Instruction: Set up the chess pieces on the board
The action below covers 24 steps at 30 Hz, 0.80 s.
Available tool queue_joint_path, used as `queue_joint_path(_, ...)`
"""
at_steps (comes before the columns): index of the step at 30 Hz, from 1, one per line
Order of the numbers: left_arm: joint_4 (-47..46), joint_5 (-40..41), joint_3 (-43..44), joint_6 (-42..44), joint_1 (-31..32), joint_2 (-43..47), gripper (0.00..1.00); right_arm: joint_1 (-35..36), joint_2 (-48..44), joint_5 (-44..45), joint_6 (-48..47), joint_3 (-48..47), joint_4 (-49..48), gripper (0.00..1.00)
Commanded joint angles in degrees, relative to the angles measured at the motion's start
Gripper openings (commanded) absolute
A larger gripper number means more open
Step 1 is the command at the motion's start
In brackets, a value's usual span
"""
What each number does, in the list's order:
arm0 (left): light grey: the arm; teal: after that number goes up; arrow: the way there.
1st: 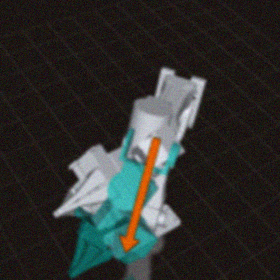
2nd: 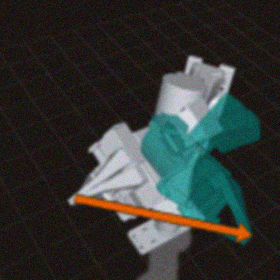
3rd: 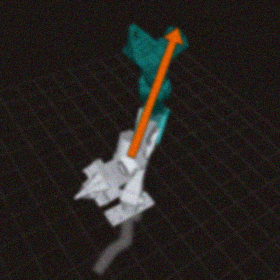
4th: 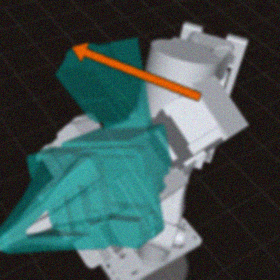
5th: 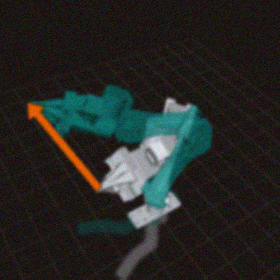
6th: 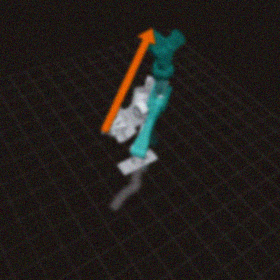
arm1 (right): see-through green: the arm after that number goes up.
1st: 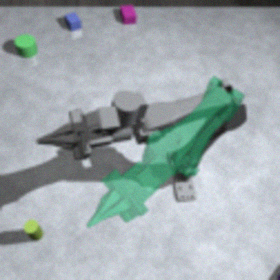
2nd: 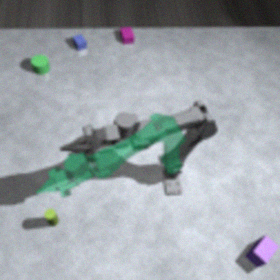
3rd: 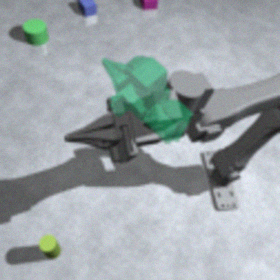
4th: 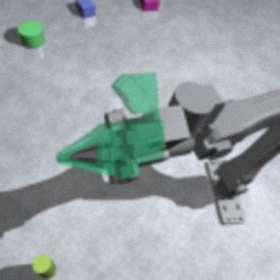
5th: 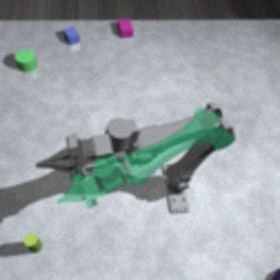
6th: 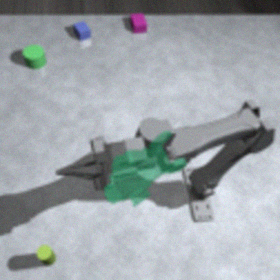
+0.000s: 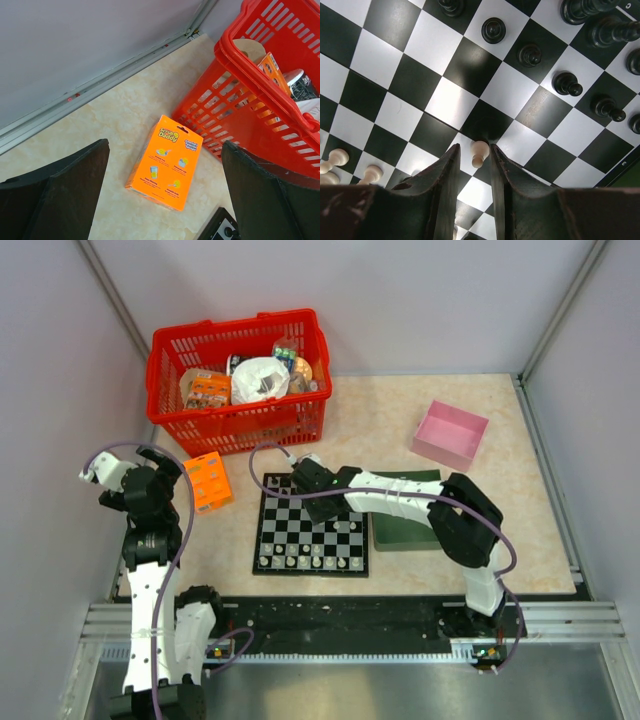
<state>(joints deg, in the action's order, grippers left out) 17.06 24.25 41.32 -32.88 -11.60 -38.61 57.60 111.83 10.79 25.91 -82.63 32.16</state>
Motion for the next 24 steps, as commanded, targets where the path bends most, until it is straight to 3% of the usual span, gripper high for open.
queue_joint_path(1, -2.6, 0.0, -0.3, 0.1, -0.4, 0.6, 0.99, -0.4, 0.8, 0.0, -0.6, -2.6, -1.3, 0.29)
queue_joint_path(16, -2.6, 0.0, -0.2, 0.1, -0.3, 0.6, 0.99, -0.3, -0.6, 0.6, -1.0, -2.4, -0.3, 0.11)
queue_joint_path(24, -2.7, -0.3, -0.4, -0.1, -0.3, 0.4, 0.99, 1.1, -7.1, -0.8, -0.5, 1.5, 0.1, 0.09)
